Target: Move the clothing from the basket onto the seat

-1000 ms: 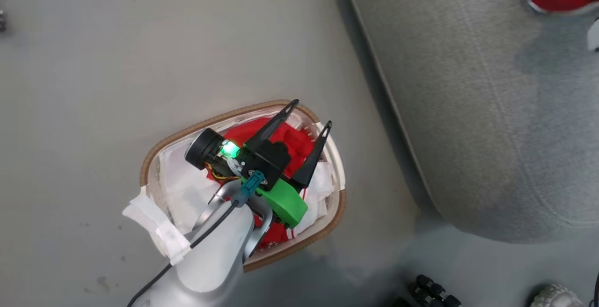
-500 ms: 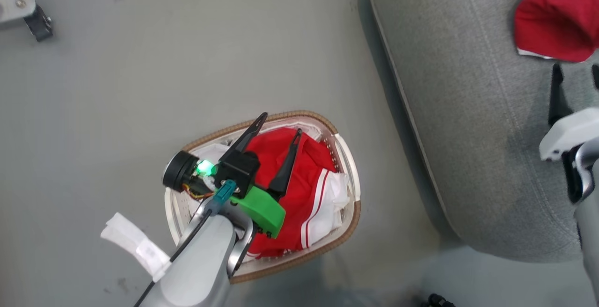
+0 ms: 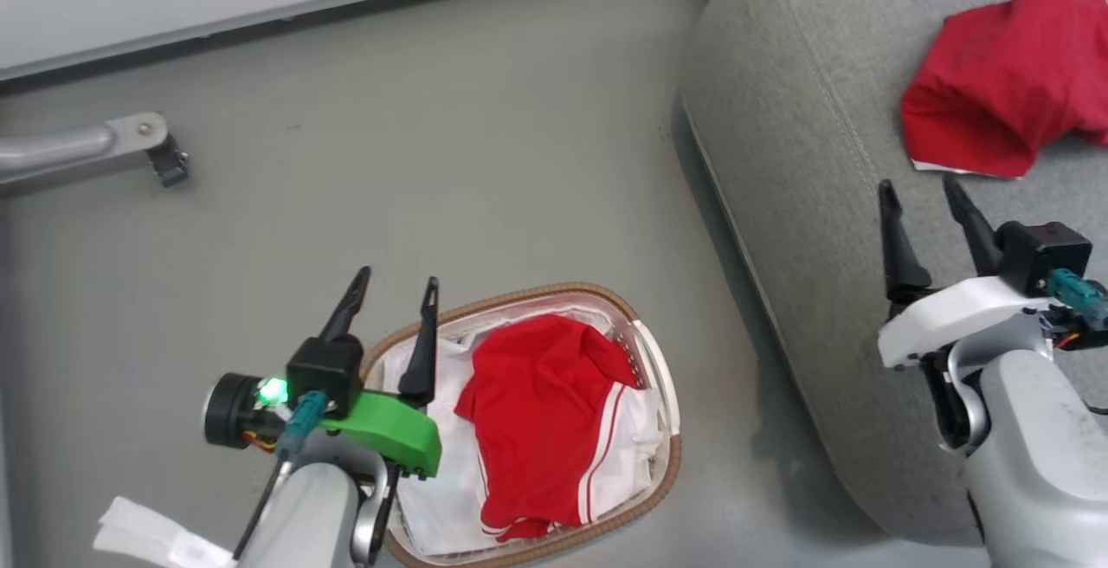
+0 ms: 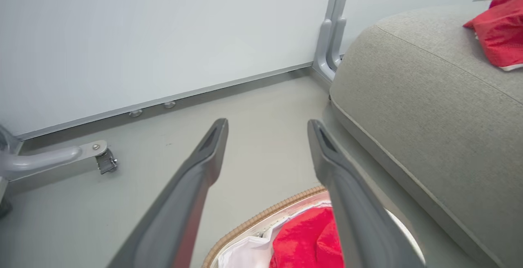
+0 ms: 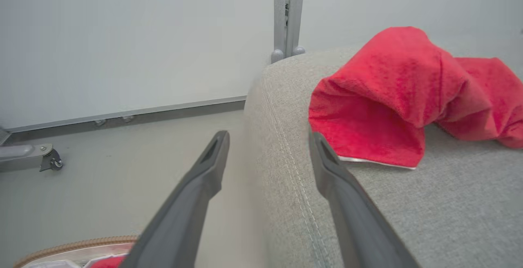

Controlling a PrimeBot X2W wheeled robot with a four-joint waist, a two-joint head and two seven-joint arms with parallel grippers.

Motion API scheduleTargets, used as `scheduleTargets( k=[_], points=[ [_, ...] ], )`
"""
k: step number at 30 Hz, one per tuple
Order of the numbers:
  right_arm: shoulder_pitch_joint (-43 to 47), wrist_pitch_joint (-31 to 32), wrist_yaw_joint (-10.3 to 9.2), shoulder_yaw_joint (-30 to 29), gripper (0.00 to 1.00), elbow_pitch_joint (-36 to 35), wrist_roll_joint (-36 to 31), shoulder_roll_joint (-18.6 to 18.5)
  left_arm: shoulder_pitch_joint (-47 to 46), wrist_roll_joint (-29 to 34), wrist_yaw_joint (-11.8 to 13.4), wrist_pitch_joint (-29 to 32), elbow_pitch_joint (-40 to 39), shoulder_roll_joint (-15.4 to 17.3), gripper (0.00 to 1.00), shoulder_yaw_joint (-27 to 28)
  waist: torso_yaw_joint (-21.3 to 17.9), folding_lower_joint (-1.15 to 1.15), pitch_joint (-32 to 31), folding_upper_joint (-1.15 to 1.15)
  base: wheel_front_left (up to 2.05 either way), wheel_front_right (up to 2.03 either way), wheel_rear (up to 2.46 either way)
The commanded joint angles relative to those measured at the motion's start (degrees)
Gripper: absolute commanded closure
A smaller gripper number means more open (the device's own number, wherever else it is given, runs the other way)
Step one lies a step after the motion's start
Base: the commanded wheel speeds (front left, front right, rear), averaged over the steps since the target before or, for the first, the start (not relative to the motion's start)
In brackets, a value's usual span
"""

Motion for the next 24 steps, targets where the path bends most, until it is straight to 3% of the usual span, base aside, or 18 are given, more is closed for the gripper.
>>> scheduleTargets(
  k=[1, 11, 24],
  points=[
    [1.1, -0.1, -0.08, 0.6, 0.00, -1.1, 0.5, 0.1, 1.7, 0.5, 0.6, 0.0, -0.2, 0.3, 0.00, 1.4, 3.6, 0.00, -3.4, 0.25, 0.00, 0.00, 0.00],
    [5.9, -0.1, -0.08, 2.8, 0.00, -7.6, -1.2, 2.7, 7.3, 0.7, 2.1, 0.0, -2.8, -0.2, 0.00, 12.0, 8.6, 0.00, -8.6, 0.25, 0.00, 0.00, 0.00],
    [13.2, -0.1, -0.08, 2.0, 0.00, -4.6, 0.2, 5.1, 14.5, -0.6, 0.1, 0.0, -2.6, -0.5, 0.00, 16.9, 9.3, 0.00, -14.2, 0.25, 0.00, 0.00, 0.00]
  ],
)
